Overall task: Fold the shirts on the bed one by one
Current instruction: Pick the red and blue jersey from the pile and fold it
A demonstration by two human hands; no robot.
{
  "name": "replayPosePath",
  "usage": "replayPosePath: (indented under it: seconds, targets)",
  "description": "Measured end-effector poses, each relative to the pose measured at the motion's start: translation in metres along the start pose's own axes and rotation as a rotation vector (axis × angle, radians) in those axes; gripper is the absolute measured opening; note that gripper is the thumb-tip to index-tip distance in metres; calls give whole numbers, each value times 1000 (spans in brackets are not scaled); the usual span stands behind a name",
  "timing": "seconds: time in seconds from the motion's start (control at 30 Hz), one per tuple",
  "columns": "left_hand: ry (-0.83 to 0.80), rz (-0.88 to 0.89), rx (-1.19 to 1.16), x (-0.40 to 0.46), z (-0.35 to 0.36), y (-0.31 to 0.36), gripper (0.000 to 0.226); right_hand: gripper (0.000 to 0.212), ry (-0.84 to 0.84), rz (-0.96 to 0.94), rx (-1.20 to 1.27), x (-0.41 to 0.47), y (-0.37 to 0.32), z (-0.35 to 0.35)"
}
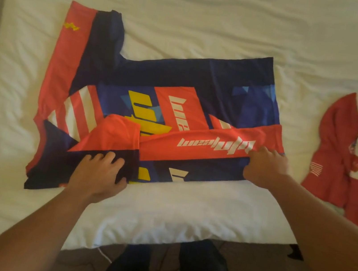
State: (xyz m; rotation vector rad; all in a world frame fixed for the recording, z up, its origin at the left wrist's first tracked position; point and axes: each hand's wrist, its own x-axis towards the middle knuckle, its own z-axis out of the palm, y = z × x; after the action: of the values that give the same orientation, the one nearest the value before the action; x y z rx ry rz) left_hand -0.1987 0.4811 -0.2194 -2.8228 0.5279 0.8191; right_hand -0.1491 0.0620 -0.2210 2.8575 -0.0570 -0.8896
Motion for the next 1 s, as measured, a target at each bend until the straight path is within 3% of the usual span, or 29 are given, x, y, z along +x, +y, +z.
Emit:
replayPosePath:
  seconds: [0.13, 0.27, 0.37, 0.5, 0.73, 1.0]
  targets:
    - [70, -61, -154, 41, -31, -8, 42, 25, 1, -28, 18, 40, -4, -36]
    - [115, -222, -287, 93, -59, -22, 24, 25, 59, -67, 22, 89, -14, -71]
    - [192, -247, -328, 130, -78, -35, 14, 27, 148, -96, 45, 129, -22, -95]
    - [292, -197, -207, 177, -94, -56, 26, 33, 188, -122, 20, 185, -25, -122]
    - [211, -145, -6, 234, -103, -75, 70, 43, 167, -164, -107, 252, -17, -130]
    - [229, -298, -18, 248, -98, -75, 50, 45, 191, -147, -91, 261, -6, -122]
